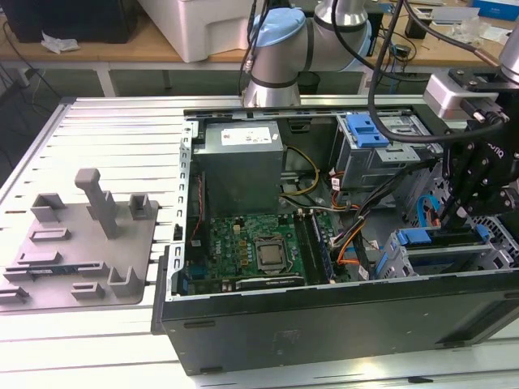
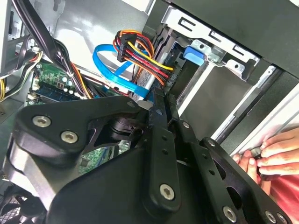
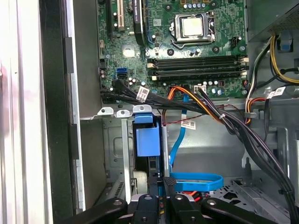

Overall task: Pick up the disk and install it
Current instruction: 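Insert the second disk wire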

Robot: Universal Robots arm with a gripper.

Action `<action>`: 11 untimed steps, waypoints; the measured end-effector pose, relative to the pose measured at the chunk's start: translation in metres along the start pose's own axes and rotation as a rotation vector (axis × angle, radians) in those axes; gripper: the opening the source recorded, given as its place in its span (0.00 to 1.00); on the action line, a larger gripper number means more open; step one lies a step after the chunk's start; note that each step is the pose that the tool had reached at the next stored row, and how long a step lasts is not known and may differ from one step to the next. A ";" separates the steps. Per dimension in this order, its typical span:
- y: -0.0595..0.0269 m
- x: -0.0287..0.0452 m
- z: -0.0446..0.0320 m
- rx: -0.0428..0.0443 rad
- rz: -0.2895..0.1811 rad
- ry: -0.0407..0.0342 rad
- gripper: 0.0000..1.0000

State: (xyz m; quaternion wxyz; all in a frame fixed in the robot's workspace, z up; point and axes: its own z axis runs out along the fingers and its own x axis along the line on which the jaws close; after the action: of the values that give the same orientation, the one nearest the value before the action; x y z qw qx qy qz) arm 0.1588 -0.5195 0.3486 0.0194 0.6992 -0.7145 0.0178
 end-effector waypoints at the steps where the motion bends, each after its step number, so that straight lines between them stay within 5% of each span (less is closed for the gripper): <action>1: 0.0000 -0.0002 0.0001 0.0000 0.000 0.0001 0.16; 11: -0.0001 -0.0004 0.0020 0.0000 0.000 0.0001 0.16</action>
State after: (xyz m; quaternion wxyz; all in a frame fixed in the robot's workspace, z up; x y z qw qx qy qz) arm 0.1589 -0.5192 0.3466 0.0194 0.6992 -0.7145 0.0178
